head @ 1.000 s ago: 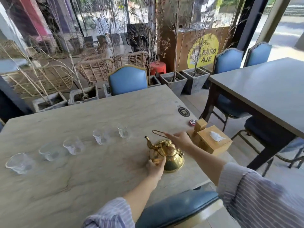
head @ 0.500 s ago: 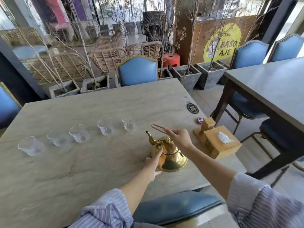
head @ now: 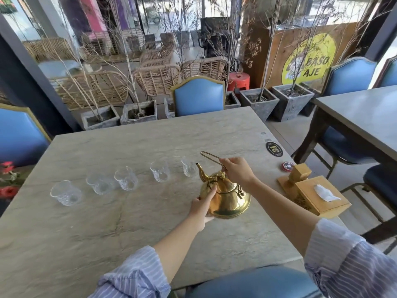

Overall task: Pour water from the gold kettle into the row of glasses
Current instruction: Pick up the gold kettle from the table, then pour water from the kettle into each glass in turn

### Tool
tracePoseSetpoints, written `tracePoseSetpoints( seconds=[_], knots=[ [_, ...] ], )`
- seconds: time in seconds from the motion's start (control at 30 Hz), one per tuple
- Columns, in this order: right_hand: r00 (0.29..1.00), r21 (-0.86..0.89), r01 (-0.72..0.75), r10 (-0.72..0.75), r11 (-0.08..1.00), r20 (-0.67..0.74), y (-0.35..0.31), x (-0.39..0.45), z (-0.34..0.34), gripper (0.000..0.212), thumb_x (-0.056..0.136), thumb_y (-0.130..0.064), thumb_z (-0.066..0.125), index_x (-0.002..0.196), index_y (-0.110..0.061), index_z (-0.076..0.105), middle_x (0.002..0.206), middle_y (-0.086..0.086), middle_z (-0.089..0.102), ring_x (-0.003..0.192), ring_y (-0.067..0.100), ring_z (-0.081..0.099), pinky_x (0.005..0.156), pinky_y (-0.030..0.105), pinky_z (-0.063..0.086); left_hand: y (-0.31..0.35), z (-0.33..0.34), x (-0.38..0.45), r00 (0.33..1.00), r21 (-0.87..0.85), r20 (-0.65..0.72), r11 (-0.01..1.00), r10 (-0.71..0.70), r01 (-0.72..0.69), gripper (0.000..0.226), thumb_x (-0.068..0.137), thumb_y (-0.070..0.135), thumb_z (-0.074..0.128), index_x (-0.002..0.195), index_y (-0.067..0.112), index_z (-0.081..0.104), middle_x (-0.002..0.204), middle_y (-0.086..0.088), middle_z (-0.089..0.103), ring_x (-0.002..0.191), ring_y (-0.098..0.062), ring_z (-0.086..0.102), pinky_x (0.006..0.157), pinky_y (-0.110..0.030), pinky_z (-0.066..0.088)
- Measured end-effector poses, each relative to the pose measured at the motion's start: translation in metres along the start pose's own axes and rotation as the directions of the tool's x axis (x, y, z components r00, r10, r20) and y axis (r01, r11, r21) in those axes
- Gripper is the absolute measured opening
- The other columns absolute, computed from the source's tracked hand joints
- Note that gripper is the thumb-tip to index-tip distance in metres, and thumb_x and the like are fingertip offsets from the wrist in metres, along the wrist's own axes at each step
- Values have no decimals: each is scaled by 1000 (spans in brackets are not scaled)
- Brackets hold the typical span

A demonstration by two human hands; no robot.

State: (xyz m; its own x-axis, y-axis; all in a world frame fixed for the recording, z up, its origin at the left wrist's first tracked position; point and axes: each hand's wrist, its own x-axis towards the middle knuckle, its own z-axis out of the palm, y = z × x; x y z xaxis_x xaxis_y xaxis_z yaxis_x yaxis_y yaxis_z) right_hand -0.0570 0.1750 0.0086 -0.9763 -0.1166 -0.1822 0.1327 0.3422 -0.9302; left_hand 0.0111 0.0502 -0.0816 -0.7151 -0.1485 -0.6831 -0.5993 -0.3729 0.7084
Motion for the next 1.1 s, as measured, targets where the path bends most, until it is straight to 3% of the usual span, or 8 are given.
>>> tracePoseSetpoints(
  seconds=[0.17,0.27,0.37,0.47,0.63,0.73,1.1],
  knots=[
    [996,-29,-92,92,995,-5,-30,23,29,42,97,-19,48,58,-9,61,49,2,49,38,16,39,40,26,31,32,-28,17,999,93,32,996,-13,10,114,33,68,88,125,10,54,129,-13,60,119,-33,57,95,-53,54],
    [991,-130,-132,128,983,-38,-45,38,47,38,93,-14,48,58,-11,64,50,1,54,37,15,42,38,24,34,48,-40,25,997,115,58,993,-47,40,104,42,68,87,123,13,54,130,-11,60,121,-33,56,94,-53,55],
    [986,-211,-166,161,963,-39,-58,50,61,39,92,-10,48,57,-11,64,49,0,56,31,12,43,34,19,36,58,-46,29,992,111,89,991,-85,75,78,61,64,83,115,16,53,123,-12,59,123,-36,55,89,-52,56],
    [981,-305,-195,192,932,-41,-68,60,71,40,94,-9,48,57,-10,63,47,1,56,22,8,42,29,14,33,64,-51,34,985,117,119,986,-128,115,78,60,65,83,114,17,54,126,-14,60,122,-37,55,78,-50,58],
    [969,-403,-239,246,883,-36,-79,70,81,41,98,-16,46,63,-5,63,52,7,57,28,15,45,30,15,35,69,-50,41,966,89,164,978,-200,188,82,65,64,81,124,16,50,133,-19,58,123,-39,55,92,-57,54],
    [962,-437,-259,272,861,-33,-86,73,81,43,100,-19,45,64,-3,62,52,8,56,23,13,42,29,15,35,73,-48,40,955,81,190,973,-228,217,89,65,63,81,133,17,47,137,-19,55,125,-40,54,94,-60,52],
    [954,-564,-253,299,786,-11,-118,73,78,42,101,-13,38,67,1,60,52,9,55,28,16,43,32,18,35,91,-43,20,927,71,271,966,-260,250,77,76,61,74,135,20,46,141,-17,51,129,-43,49,99,-64,48]
  ],
)
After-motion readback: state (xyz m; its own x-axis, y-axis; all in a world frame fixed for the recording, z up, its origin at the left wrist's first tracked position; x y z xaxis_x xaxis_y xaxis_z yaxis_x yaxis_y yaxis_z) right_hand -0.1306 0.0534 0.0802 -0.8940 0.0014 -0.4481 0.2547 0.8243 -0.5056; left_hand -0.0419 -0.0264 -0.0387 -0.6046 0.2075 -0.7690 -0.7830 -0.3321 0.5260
